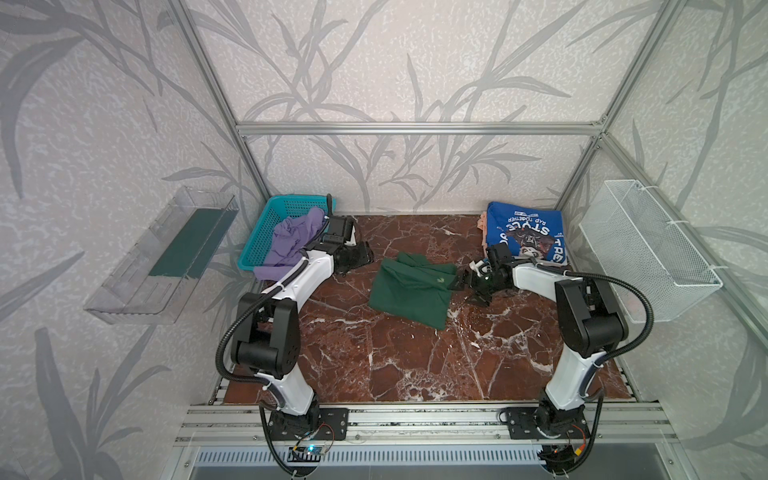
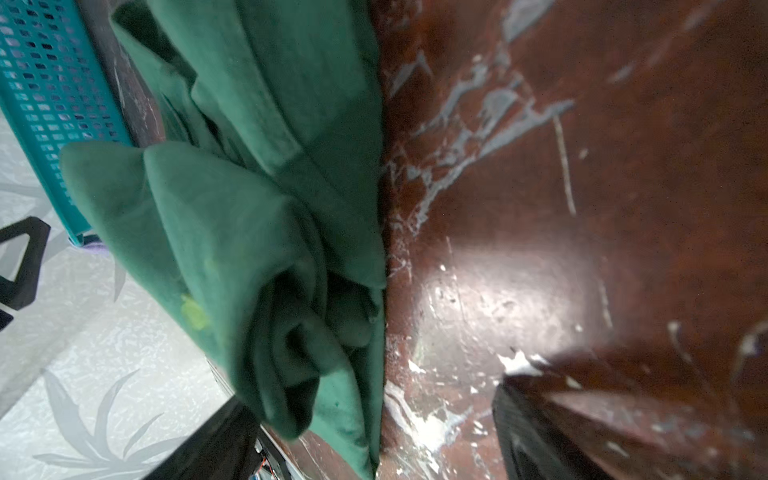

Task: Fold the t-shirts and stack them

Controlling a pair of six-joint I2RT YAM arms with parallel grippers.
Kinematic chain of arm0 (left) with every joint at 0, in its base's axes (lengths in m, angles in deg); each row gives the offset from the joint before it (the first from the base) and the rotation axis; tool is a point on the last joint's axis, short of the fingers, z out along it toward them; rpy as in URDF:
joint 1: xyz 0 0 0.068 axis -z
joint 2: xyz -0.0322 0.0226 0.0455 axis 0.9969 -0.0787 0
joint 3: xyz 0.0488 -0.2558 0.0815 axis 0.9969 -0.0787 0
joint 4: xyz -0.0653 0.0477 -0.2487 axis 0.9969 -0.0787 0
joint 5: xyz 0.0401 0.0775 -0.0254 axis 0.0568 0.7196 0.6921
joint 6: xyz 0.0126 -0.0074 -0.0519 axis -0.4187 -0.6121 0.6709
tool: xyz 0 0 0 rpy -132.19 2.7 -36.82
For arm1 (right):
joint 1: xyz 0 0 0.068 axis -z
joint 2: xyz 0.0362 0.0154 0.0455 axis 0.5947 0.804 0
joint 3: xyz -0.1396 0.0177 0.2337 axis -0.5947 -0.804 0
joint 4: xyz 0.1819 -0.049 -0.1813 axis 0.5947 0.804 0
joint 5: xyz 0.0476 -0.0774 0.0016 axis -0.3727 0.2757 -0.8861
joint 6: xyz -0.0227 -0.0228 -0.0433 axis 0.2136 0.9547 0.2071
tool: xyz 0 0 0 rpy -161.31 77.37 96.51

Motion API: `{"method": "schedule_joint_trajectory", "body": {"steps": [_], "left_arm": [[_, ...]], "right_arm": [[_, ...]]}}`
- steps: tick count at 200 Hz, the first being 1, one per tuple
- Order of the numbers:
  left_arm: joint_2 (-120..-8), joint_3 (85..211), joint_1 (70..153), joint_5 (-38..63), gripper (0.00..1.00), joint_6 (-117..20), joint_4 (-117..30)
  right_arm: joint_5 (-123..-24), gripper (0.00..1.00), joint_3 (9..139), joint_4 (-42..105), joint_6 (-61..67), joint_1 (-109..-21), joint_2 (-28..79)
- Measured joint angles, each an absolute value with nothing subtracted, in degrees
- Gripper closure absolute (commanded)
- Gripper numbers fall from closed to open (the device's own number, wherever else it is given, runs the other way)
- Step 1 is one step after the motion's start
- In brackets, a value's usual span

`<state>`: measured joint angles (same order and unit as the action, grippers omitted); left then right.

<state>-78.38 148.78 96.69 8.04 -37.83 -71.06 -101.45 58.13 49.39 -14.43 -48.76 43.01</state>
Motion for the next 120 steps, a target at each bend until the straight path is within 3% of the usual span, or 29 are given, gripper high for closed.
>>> {"method": "schedule_joint_trajectory", "body": {"steps": [63,120], "left_arm": [[-75.52,143.34,97.02,6.92,0.37,-37.31,-69.58],[-74.03,140.80,98.33,4.56,0.37,-36.76,-67.50]], "right_arm": [[-100.97,0.11,48.67,41.20,-19.43,-49.55,30.62],[-97.67,0.23,49.54,39.58,-19.30,-53.46,37.31]]}}
